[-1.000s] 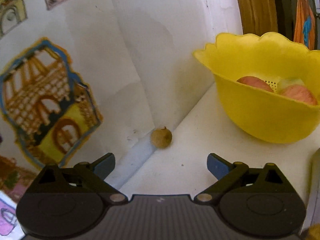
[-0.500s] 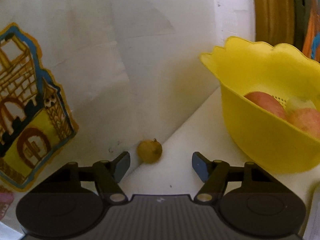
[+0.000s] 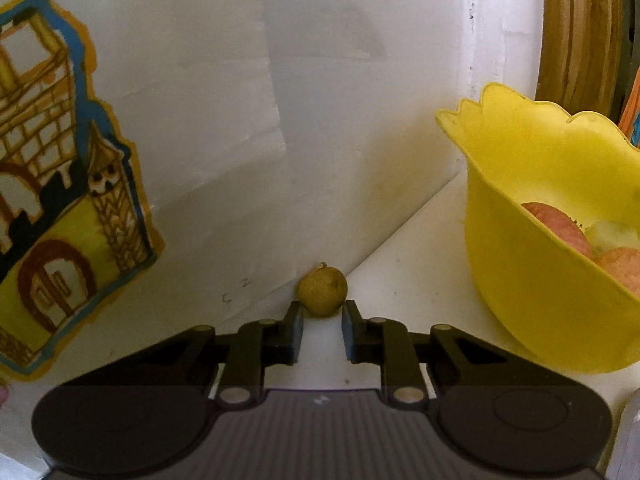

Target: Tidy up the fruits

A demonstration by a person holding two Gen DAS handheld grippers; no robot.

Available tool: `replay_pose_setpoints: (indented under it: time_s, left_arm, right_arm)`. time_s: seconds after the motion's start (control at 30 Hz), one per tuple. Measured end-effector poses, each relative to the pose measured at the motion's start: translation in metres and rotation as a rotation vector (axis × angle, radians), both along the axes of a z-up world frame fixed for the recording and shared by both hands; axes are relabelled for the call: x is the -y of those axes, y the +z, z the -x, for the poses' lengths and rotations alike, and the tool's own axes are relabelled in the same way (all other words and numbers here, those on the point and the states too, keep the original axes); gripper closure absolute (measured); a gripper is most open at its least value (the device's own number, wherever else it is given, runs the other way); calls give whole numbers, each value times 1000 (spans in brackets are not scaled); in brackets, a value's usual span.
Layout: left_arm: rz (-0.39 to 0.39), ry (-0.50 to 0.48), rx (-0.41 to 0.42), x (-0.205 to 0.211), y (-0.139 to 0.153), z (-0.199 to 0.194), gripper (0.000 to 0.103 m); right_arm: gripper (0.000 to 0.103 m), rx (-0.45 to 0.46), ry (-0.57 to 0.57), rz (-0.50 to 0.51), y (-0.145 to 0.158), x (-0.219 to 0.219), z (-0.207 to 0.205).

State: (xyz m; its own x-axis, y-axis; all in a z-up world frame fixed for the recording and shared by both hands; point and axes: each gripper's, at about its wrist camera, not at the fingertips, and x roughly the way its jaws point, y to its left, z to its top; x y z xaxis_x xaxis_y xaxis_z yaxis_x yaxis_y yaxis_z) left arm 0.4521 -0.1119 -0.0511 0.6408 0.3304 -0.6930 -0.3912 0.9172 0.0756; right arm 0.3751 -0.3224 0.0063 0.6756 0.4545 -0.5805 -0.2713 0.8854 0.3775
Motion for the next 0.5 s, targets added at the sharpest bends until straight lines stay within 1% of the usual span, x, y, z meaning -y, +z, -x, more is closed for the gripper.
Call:
replay_pose_setpoints:
  time_s: [0.17, 0.2, 0.27, 0.5]
  left_arm:
    - [2, -17, 3, -9, -1, 7, 82]
    - [3, -23, 4, -4, 8, 11, 82]
    - [7, -33, 6, -6, 8, 18, 82]
    - [11, -108, -24, -14, 10, 56, 83]
  right_arm:
    - [2, -4, 2, -2, -2, -5, 1]
    - [2, -6, 4, -2, -3, -6, 2]
    - [2, -8, 11, 0, -4, -8, 2]
    - [2, -16, 36, 34, -10, -18, 0]
